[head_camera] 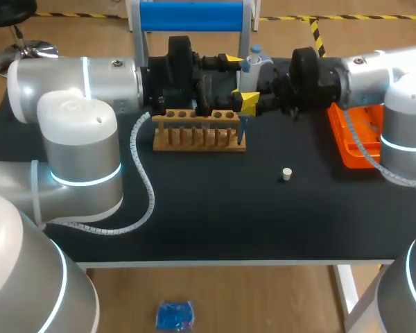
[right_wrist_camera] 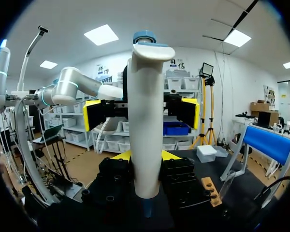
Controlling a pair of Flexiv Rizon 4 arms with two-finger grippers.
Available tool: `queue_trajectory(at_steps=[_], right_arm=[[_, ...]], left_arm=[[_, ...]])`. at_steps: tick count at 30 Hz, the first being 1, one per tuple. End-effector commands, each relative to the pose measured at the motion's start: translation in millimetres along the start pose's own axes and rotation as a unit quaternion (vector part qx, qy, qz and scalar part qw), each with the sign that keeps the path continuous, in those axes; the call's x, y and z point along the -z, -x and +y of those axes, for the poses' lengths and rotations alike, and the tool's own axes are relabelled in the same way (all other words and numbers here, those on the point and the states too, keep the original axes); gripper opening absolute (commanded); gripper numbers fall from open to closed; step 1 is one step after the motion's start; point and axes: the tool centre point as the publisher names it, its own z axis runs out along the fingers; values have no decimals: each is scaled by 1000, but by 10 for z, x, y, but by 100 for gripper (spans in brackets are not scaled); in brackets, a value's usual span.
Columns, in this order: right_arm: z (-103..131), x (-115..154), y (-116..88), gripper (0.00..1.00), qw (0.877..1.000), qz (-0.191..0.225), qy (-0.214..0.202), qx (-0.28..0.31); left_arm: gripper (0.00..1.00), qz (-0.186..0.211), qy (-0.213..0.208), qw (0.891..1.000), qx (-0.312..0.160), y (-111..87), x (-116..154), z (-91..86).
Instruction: Invert the test tube, pick up the pipette, mount the tip to pipette, aspirate from beaker and dispense into the tube, eject the tip, return the pipette, and cap with the stopper.
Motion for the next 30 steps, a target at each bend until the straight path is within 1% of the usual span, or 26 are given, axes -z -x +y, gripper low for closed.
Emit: queue_trajectory(at_steps=[1, 2, 3, 4, 5, 6, 8, 12, 14, 15, 16, 27, 28, 29, 30], right_arm=[[14, -20, 15, 0, 1000, 0, 0, 1], [17, -25, 13, 0, 1000, 1, 0, 2], [18, -29, 12, 0, 1000, 2, 0, 2], [18, -31, 12, 0, 1000, 2, 0, 2], [18, -35, 12, 0, 1000, 2, 0, 3], [18, -40, 11, 0, 1000, 3, 0, 3], [17, -48, 6, 0, 1000, 4, 0, 2], [12, -55, 2, 0, 1000, 5, 1, 2], [8, -60, -1, 0, 1000, 5, 2, 1], [6, -64, -2, 0, 1000, 5, 2, 1], [4, -67, -4, 0, 1000, 5, 2, 1], [7, -73, -2, 0, 1000, 7, 0, 3], [9, -72, -3, 12, 1000, 5, -3, 5], [11, -71, -4, 49, 1000, 3, -7, 7], [12, -66, -5, 100, 1000, 3, -7, 7]], left_arm=[[90, -1, -1, 1000, 0, -4, -6, 2], [75, -1, -1, 1000, 0, -4, -6, 2], [63, -1, -1, 1000, 0, -4, -6, 2], [61, -1, -1, 1000, 0, -4, -6, 2], [49, -1, -1, 1000, 0, -4, -6, 2], [46, -1, -1, 1000, 0, -4, -6, 2], [48, -1, -1, 1000, 0, -4, -6, 2], [47, -1, -1, 1000, 0, -4, -6, 2], [28, -1, -1, 1000, 0, -4, -6, 2], [9, -1, -1, 1000, 0, -4, -6, 2], [0, -1, -1, 1000, 0, -4, -6, 2], [0, -1, -1, 1000, 0, -4, -6, 2], [0, -1, -1, 1000, 0, -4, -6, 2], [0, -1, -1, 1000, 0, -4, -6, 2], [0, -1, -1, 1000, 0, -4, -6, 2]])
